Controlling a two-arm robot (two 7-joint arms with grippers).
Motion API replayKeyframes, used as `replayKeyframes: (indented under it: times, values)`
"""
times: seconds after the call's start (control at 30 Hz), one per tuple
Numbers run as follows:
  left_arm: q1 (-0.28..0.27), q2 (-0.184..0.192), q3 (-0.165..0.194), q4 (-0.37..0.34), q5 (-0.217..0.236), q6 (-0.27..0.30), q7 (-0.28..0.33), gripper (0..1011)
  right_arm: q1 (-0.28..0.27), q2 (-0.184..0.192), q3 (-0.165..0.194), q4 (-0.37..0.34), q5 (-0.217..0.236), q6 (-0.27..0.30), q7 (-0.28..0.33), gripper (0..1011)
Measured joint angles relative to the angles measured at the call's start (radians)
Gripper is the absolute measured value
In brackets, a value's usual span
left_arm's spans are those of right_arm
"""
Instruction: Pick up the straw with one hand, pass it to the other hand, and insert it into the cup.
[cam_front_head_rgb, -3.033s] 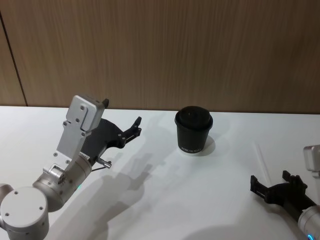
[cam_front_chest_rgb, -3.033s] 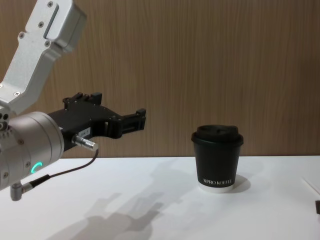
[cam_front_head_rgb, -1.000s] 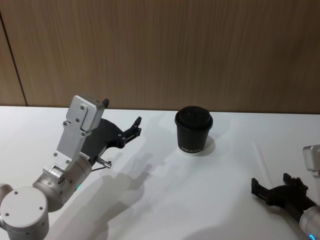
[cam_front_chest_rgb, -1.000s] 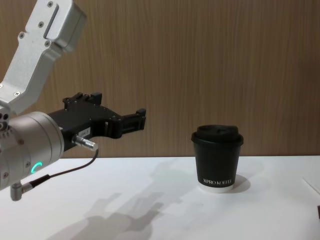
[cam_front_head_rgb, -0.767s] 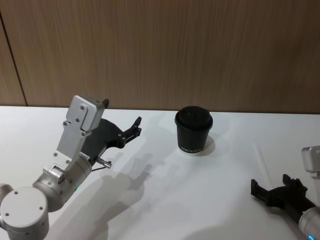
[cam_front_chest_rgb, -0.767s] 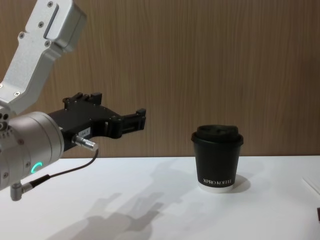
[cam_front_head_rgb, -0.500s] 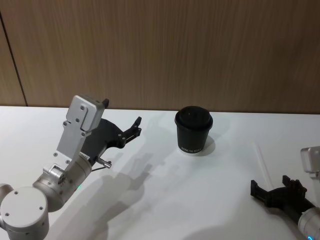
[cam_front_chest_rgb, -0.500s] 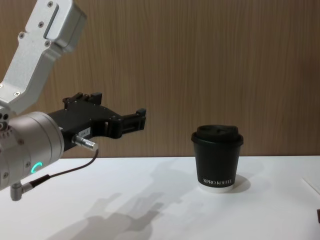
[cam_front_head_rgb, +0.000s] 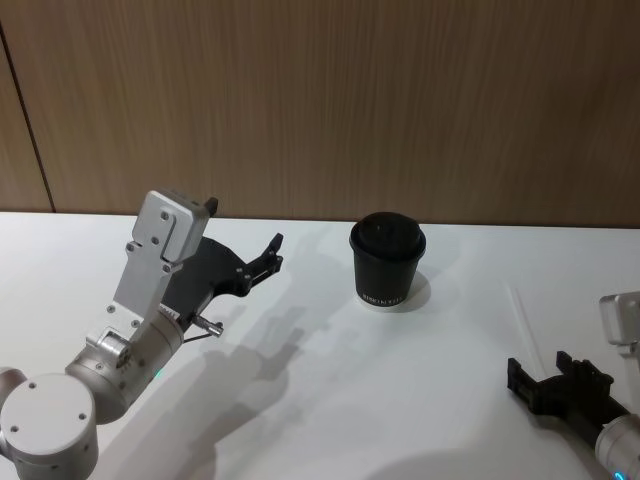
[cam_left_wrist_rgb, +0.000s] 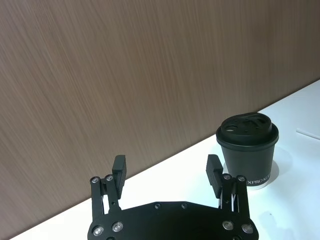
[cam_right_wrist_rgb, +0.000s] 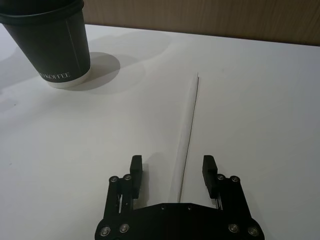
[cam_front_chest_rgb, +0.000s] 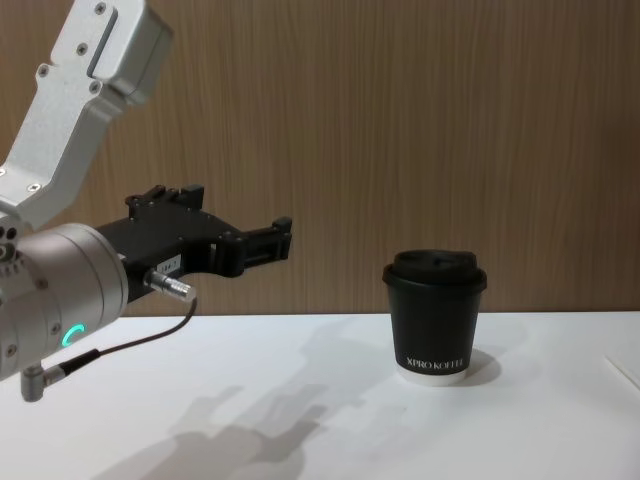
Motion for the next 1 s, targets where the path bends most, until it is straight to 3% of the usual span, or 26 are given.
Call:
replayKeyframes:
  times: [0.2,0.33,0.43,0.5,0.7,1.0]
  values:
    - [0.000,0.000,0.000,0.000,0.000,0.000,0.000,1003,0.000,-0.001,0.001,-0.001,-0.001,0.002,-0.001,619]
    - [0.000,0.000,0.000,0.000,0.000,0.000,0.000,1003,0.000,-0.001,0.001,-0.001,-0.002,0.004,-0.001,451]
    - [0.000,0.000,0.000,0.000,0.000,0.000,0.000,1003,0.000,-0.002,0.001,-0.002,-0.002,0.004,-0.001,391]
    - [0.000,0.000,0.000,0.000,0.000,0.000,0.000,1003,0.000,-0.002,0.001,-0.002,-0.002,0.005,-0.001,291]
    - [0.000,0.000,0.000,0.000,0.000,0.000,0.000,1003,0.000,-0.002,0.001,-0.002,-0.003,0.005,-0.001,117]
    - [0.000,0.000,0.000,0.000,0.000,0.000,0.000,1003,0.000,-0.002,0.001,-0.003,-0.003,0.006,-0.001,19]
